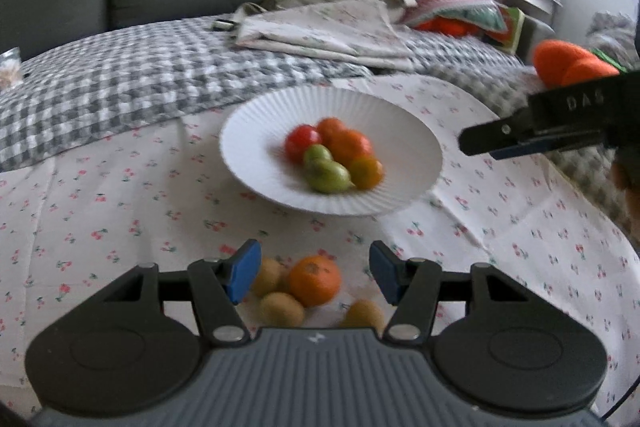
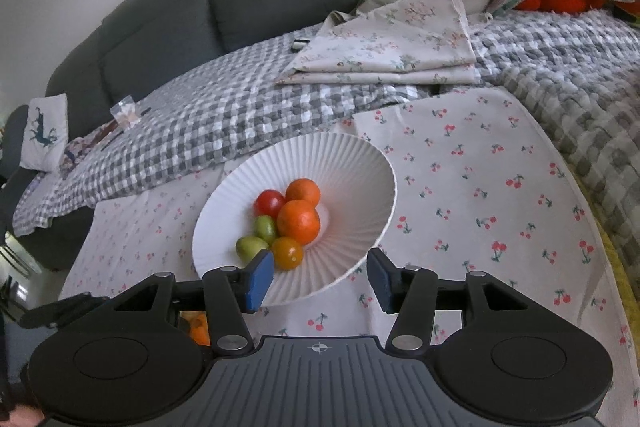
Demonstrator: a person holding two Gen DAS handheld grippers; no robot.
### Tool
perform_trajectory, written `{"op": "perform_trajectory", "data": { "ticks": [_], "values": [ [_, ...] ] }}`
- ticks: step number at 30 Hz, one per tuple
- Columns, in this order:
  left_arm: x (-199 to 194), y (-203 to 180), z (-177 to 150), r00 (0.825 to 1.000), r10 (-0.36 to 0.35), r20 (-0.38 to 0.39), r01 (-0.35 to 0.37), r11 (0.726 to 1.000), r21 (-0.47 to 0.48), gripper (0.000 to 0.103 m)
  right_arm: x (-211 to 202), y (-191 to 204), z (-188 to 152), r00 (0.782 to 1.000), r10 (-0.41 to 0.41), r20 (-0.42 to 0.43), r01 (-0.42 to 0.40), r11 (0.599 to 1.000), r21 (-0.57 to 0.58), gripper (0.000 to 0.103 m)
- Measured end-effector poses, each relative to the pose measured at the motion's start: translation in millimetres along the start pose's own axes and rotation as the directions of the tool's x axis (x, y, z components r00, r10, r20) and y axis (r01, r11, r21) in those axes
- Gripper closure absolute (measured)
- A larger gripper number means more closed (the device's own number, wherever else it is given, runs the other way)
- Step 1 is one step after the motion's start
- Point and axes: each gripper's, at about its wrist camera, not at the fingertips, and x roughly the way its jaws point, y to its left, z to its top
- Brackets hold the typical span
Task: Organize fruits
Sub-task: 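Withdraw both tools toward the remaining small fruits on the cloth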
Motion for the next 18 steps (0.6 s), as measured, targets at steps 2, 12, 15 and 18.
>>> {"op": "perform_trajectory", "data": {
  "ticks": [2,12,15,18],
  "values": [
    [4,-6,-2,1.0,-0.007,-0.012,0.007,1.0,0.028,0.051,-1,1,-3,1.0,-0.003,-0.022,0.003,1.0,0.003,0.048],
    [20,-11,-5,0.999,0.015,-0.039,-0.012,0.998,0.066,0.054,-5,14,-20,0.996,0.017,-0.085,-0.021,0.999,-0.049,0.044],
    [24,-9,-7,0.998,0.036,-0.045,-0.033,0.996,0.077,0.054,-5,16,-23,0.996,0.017,-0.093,-0.023,0.998,-0.06,0.043],
    [26,-10,-7,0.998,0.052,-0.045,-0.047,0.994,0.099,0.055,-3,18,-24,0.995,0.012,-0.1,-0.019,0.997,-0.074,0.043]
  ]
}}
